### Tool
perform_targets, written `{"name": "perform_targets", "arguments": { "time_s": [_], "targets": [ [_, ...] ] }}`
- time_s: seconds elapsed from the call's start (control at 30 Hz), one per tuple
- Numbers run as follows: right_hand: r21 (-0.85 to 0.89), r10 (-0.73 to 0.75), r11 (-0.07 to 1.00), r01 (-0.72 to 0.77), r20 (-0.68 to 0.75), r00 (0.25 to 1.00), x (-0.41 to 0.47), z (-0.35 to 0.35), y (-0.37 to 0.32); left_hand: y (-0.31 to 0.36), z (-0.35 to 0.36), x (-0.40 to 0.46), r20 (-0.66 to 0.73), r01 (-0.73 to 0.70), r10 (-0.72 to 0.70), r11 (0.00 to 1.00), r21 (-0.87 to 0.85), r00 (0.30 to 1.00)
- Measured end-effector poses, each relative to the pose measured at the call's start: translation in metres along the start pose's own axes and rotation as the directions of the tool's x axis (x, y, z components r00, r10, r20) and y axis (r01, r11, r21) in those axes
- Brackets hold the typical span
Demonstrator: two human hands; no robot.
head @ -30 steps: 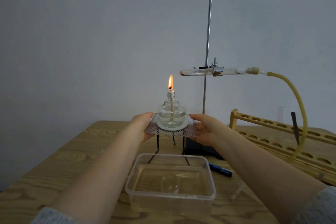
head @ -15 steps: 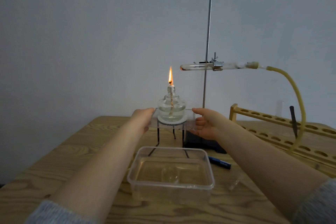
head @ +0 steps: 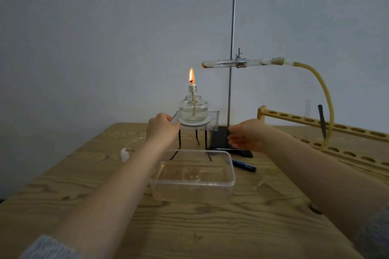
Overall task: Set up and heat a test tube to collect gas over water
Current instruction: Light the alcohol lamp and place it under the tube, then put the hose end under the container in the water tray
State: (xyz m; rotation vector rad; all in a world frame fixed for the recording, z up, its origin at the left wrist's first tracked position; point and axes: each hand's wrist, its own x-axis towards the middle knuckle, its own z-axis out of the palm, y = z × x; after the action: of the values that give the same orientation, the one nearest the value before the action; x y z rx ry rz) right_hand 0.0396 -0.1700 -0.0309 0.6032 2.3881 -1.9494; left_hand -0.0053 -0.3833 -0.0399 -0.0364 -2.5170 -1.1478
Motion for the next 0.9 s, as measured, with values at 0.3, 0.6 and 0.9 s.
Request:
{"name": "perform_targets", "arguments": {
  "time_s": [0.3, 0.6, 0.9],
  "targets": [
    [-0.765, -0.172, 0.631, 0.131, 0.027, 0.985, -0.009, -0.026, 0.038, -0.001, 0.002, -0.021, -0.037, -0.124, 0.129, 0.984, 0.125, 0.991],
    [-0.988, -0.127, 0.097, 0.124, 0.111, 0.986, -0.001, -0.031, 0.077, -0.006, 0.007, -0.042, 0.294, -0.197, 0.171, 0.979, 0.06, 0.94],
    [-0.978, -0.112, -0.147, 0.147, 0.164, 0.98, 0.009, -0.029, 0.086, -0.008, 0.003, -0.054, 0.479, -0.239, 0.166, 0.967, 0.094, 0.862]
  ]
}}
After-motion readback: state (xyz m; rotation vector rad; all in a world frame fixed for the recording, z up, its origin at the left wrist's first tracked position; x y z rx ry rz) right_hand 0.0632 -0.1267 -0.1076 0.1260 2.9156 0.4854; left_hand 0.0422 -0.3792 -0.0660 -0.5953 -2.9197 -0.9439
